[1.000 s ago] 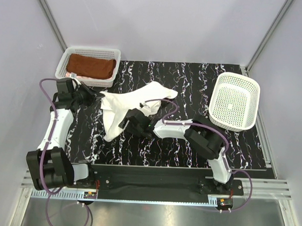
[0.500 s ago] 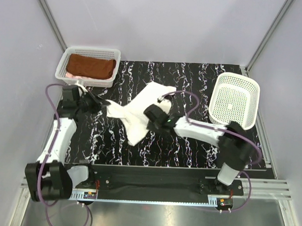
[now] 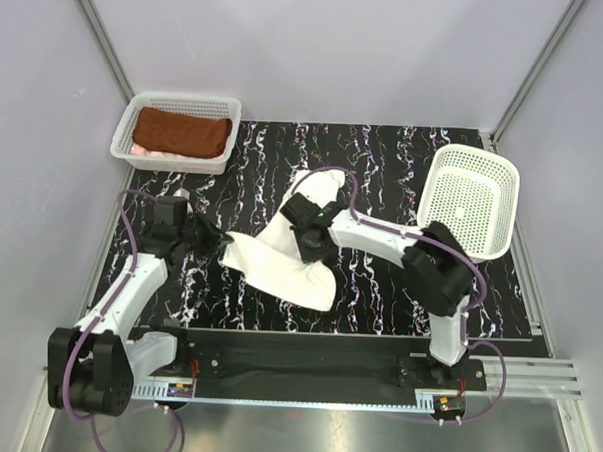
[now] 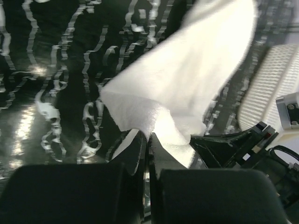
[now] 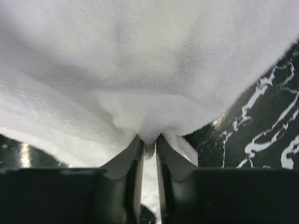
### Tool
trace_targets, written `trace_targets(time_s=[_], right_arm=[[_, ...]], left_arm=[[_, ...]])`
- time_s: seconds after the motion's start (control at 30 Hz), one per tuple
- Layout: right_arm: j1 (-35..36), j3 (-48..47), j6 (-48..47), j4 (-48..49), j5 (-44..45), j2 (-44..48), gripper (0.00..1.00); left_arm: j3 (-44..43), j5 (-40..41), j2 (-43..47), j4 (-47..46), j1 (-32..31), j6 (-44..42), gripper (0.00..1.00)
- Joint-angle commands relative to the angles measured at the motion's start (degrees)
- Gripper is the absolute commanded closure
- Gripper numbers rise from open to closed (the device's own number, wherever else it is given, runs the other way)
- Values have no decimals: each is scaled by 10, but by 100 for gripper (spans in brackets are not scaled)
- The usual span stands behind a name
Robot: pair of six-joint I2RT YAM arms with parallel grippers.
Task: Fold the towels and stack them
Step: Flatten out the crumpled towel
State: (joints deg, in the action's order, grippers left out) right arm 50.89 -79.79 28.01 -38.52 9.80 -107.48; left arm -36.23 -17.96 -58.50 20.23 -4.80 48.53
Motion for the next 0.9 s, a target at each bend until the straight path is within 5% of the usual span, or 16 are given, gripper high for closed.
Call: trace_targets(time_s=[0.0,0.1,0.17,0.2,0.23,0.27,0.37,0.57,0.87], right_arm=[[-9,-75,-110,-14,-30,-46,73],[-9,-101,-139,-53,-15,-27,52],[-9,-72,-140,-62,-15,22,45],[-9,-63,-133,-73,-9,37,42],[-9,-57,-119,-87,-1,46,41],[-9,-42,-81,-102,6,65,41],[-9,37,4,-98,-32,116,40],[-3,229,194,9,-90,221,39],[14,327,280,124,-85,290,38]], left_arm=[[-8,51,-28,-7,6,-27,100],[-9,72,-49,5,5,-51,100],[-13,102,-59,17,6,-75,90],[-16,124,-60,30,7,-84,84],[-18,131,-61,37,7,-92,65],[-20,137,-60,41,7,-100,57],[-31,166,-53,69,5,-136,40],[-32,193,-18,121,-14,-144,29],[89,206,72,23,-31,-94,24]])
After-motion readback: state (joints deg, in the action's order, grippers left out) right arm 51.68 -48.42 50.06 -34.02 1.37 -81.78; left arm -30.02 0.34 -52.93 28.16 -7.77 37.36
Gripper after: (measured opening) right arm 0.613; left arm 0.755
